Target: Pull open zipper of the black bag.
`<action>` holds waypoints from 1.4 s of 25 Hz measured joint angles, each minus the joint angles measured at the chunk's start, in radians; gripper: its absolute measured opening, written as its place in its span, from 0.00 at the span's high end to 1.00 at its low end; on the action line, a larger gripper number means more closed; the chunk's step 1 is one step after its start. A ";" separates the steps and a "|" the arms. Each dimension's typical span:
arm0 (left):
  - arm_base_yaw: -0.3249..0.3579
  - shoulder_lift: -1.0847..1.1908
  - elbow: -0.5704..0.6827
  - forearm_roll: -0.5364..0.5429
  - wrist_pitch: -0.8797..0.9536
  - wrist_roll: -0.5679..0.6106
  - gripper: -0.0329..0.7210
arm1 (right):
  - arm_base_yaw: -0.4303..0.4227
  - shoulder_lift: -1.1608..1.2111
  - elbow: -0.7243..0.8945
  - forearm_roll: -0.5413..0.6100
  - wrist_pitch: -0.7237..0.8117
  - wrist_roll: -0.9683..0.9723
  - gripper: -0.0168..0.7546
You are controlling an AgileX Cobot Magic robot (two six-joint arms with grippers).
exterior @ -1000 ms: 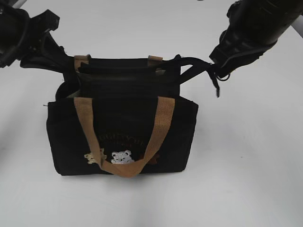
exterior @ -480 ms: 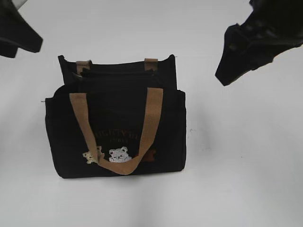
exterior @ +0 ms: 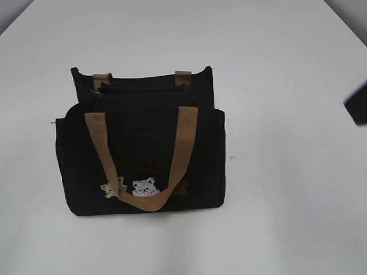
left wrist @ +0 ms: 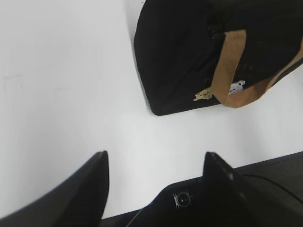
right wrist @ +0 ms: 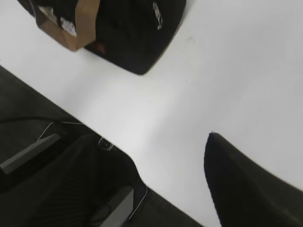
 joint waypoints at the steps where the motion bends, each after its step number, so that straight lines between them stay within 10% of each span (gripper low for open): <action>1: 0.000 -0.068 0.027 0.014 0.001 -0.005 0.33 | 0.000 -0.047 0.058 0.000 0.000 0.004 0.26; 15: 0.000 -0.623 0.301 0.078 0.007 -0.014 0.34 | 0.000 -0.785 0.610 -0.060 -0.043 0.019 0.26; 35: 0.000 -0.628 0.343 0.077 -0.115 -0.014 0.37 | 0.000 -0.966 0.711 -0.103 -0.114 0.020 0.26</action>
